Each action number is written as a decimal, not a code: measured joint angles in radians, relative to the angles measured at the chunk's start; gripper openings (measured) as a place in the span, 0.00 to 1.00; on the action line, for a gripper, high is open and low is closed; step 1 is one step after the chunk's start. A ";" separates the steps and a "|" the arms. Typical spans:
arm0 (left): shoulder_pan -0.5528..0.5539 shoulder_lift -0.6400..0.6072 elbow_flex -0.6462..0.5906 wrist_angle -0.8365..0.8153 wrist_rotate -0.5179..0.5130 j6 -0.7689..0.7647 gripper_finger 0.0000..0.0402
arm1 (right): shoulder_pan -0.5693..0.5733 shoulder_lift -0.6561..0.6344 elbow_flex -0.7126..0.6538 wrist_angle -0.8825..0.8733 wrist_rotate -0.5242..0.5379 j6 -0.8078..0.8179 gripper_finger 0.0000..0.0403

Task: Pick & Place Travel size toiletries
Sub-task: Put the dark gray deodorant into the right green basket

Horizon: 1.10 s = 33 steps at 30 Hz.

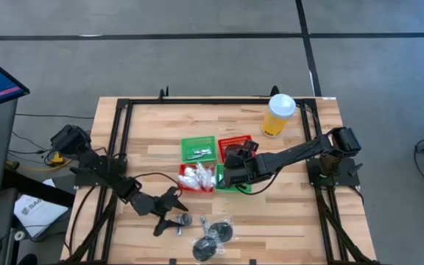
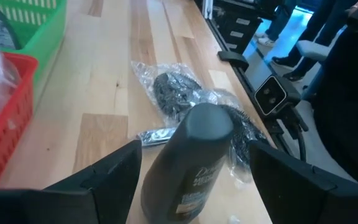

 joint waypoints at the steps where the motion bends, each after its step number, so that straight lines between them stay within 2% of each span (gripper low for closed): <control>1: 0.000 0.014 0.000 0.014 0.000 0.003 0.71 | 0.000 0.000 0.000 0.000 0.000 0.000 0.27; 22: 0.000 0.224 0.000 0.224 -0.002 0.012 0.71 | 0.001 0.000 0.000 0.000 0.000 0.000 0.27; 33: 0.006 0.331 0.060 0.241 -0.001 0.044 0.71 | 0.001 0.000 0.000 0.000 0.000 -0.001 0.27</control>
